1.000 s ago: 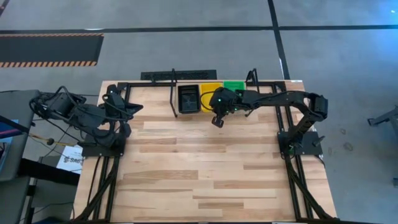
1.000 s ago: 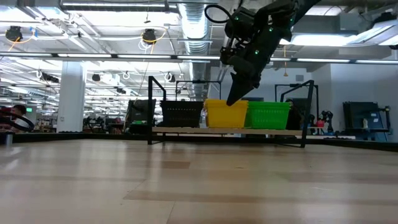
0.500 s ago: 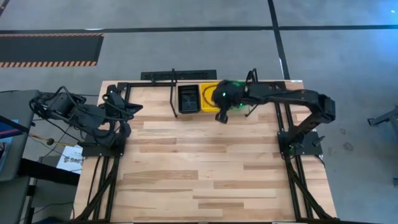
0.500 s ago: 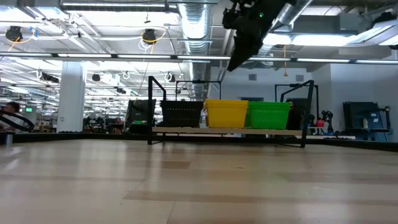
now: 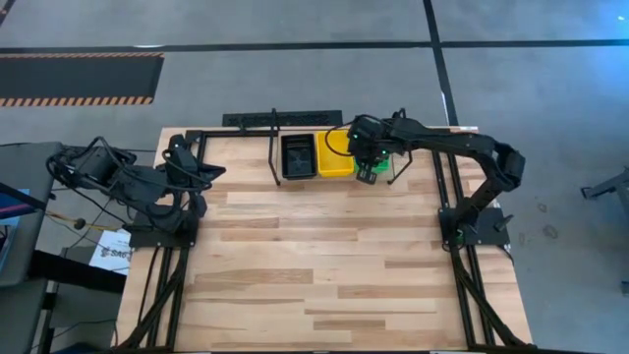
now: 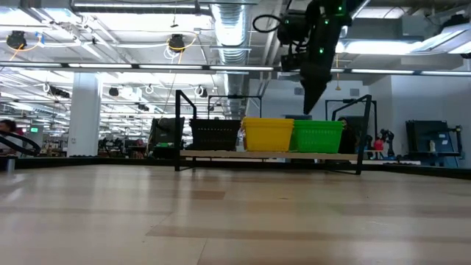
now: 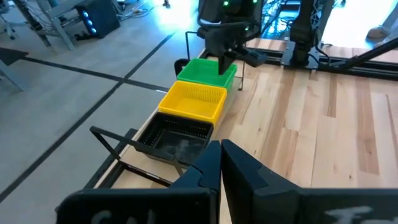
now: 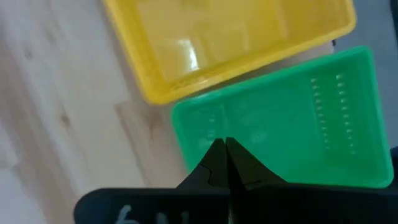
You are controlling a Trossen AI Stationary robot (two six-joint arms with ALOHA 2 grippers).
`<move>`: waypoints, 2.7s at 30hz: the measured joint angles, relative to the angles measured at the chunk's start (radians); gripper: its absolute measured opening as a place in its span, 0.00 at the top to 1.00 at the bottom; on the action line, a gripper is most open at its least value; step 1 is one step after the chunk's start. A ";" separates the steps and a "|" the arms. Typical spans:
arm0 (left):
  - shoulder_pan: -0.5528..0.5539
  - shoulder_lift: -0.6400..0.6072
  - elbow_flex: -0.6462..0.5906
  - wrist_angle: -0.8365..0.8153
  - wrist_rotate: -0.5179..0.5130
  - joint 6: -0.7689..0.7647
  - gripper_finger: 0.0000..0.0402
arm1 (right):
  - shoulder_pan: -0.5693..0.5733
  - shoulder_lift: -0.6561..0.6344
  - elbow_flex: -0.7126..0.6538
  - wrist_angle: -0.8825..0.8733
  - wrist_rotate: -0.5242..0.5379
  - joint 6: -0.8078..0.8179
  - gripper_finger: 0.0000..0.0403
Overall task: Stack baskets on shelf by color
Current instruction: Adjust the stacked bins on the shelf, then return to Home Position
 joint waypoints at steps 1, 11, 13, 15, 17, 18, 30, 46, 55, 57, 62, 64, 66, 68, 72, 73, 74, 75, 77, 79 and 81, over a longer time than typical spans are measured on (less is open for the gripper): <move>0.000 0.000 0.000 0.000 0.000 0.000 1.00 | -0.003 0.004 -0.003 0.004 0.000 -0.002 1.00; 0.000 0.000 0.000 0.001 0.000 -0.002 1.00 | -0.026 0.006 -0.079 -0.003 -0.023 -0.016 1.00; 0.000 0.000 0.000 0.001 0.000 -0.003 1.00 | -0.025 0.006 -0.089 -0.001 -0.024 -0.017 1.00; 0.000 0.000 0.000 0.001 0.000 -0.003 1.00 | -0.024 0.006 -0.095 -0.008 -0.026 -0.016 1.00; 0.000 0.000 0.000 0.001 0.000 -0.003 1.00 | -0.024 0.006 -0.095 -0.015 -0.028 -0.014 1.00; 0.000 0.000 0.000 0.002 0.000 -0.005 1.00 | -0.024 0.006 -0.095 -0.015 -0.028 -0.014 1.00; 0.000 -0.001 -0.008 -0.047 0.008 -0.029 1.00 | 0.039 -0.130 0.144 -0.076 0.027 0.026 1.00; -0.005 -0.383 -0.553 0.391 0.130 -0.032 1.00 | 0.657 -0.797 0.035 0.227 -0.053 0.230 1.00; -0.005 -0.723 -1.019 0.895 0.252 -0.046 1.00 | 0.876 -1.010 -0.435 0.622 0.101 0.287 1.00; -0.005 -0.763 -1.072 0.952 0.261 -0.039 1.00 | 0.903 -1.045 -0.529 0.721 0.105 0.298 1.00; -0.005 -0.803 -1.115 0.974 0.261 -0.038 1.00 | 0.965 -1.119 -0.771 0.991 0.105 0.291 1.00; -0.005 -0.804 -1.115 0.975 0.261 -0.024 1.00 | 0.981 -1.148 -0.870 1.126 0.106 0.273 1.00; -0.004 -0.804 -1.115 0.976 0.254 -0.012 1.00 | 0.989 -1.177 -0.968 1.258 0.107 0.260 1.00; 0.001 -0.804 -1.115 0.975 0.241 -0.005 1.00 | 0.993 -1.207 -1.064 1.379 0.112 0.251 1.00; 0.023 -0.804 -1.115 0.972 0.239 -0.003 1.00 | 0.989 -1.271 -1.223 1.585 0.134 0.244 1.00; 0.031 -0.804 -1.115 0.967 0.240 -0.006 1.00 | 0.989 -1.288 -1.254 1.627 0.143 0.240 1.00; 0.040 -0.804 -1.115 0.963 0.239 -0.006 1.00 | 0.989 -1.305 -1.280 1.663 0.148 0.232 1.00; 0.051 -0.804 -1.115 0.963 0.238 -0.001 1.00 | 0.989 -1.323 -1.299 1.685 0.154 0.218 1.00; 0.081 -0.804 -1.115 0.963 0.237 0.015 1.00 | 0.989 -1.364 -1.326 1.700 0.160 0.181 1.00; 0.118 -0.804 -1.115 0.963 0.236 0.031 1.00 | 0.984 -1.412 -1.335 1.686 0.162 0.137 1.00; 0.162 -0.804 -1.115 0.963 0.247 0.047 1.00 | 0.970 -1.461 -1.335 1.650 0.162 0.111 1.00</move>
